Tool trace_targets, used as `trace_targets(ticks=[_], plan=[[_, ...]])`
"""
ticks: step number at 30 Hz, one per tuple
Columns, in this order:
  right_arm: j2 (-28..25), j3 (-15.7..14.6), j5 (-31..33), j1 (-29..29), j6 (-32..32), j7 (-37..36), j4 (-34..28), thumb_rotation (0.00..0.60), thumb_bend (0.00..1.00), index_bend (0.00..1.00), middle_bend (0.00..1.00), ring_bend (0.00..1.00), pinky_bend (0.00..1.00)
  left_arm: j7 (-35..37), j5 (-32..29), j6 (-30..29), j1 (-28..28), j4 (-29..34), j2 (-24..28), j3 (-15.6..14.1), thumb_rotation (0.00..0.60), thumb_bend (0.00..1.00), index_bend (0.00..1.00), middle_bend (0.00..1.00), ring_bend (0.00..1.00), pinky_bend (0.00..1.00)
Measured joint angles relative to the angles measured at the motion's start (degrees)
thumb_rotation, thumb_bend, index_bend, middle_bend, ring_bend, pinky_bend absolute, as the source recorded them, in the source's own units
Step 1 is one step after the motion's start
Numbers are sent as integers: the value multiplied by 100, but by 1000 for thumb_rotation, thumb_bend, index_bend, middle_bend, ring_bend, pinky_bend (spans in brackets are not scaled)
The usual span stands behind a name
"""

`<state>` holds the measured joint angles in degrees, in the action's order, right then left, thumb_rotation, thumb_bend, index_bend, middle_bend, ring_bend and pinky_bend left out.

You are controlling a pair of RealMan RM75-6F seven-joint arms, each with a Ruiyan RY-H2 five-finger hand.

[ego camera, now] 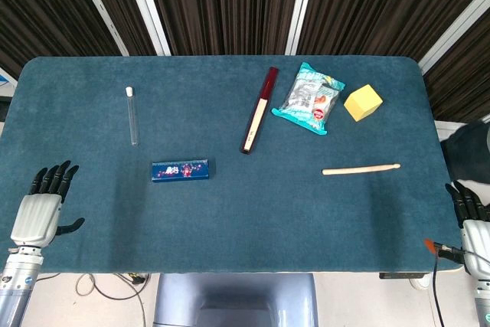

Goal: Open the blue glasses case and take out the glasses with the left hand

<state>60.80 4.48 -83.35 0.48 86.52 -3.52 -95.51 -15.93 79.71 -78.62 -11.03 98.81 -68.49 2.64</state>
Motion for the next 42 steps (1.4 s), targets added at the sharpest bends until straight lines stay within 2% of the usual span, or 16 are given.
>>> trace_targets(ticks=[17,25,27,32,37,42], plan=[[-7,-5,11,-1,-17,-18,-22,600,175,0,0,0,194,-239,43,180,-145,124,-3,7,600,119,0,0,0,0],[-22,10,60,15,-70,-88,-24,600,175,0,0,0,194,-846,-118,694,-633,494,35,250,600,139,0,0,0,0],[-25,13,76,21,-91,-97,-26,600,176,0,0,0,194,-1006,-248,908,-829,600,11,365,600,186,0,0,0,1],[-26,26,131,36,-137,-116,-34,600,176,0,0,0,194,-1440,-663,1536,-1397,777,-126,642,600,463,0,0,0,55],[-38,48,202,49,-189,-159,-52,600,175,0,0,0,194,-1983,-1345,2367,-2192,718,-443,908,600,584,0,0,0,71],[-55,52,225,47,-203,-190,-69,600,176,0,0,0,194,-2613,-2190,3093,-3059,295,-924,1058,600,644,0,0,0,98]])
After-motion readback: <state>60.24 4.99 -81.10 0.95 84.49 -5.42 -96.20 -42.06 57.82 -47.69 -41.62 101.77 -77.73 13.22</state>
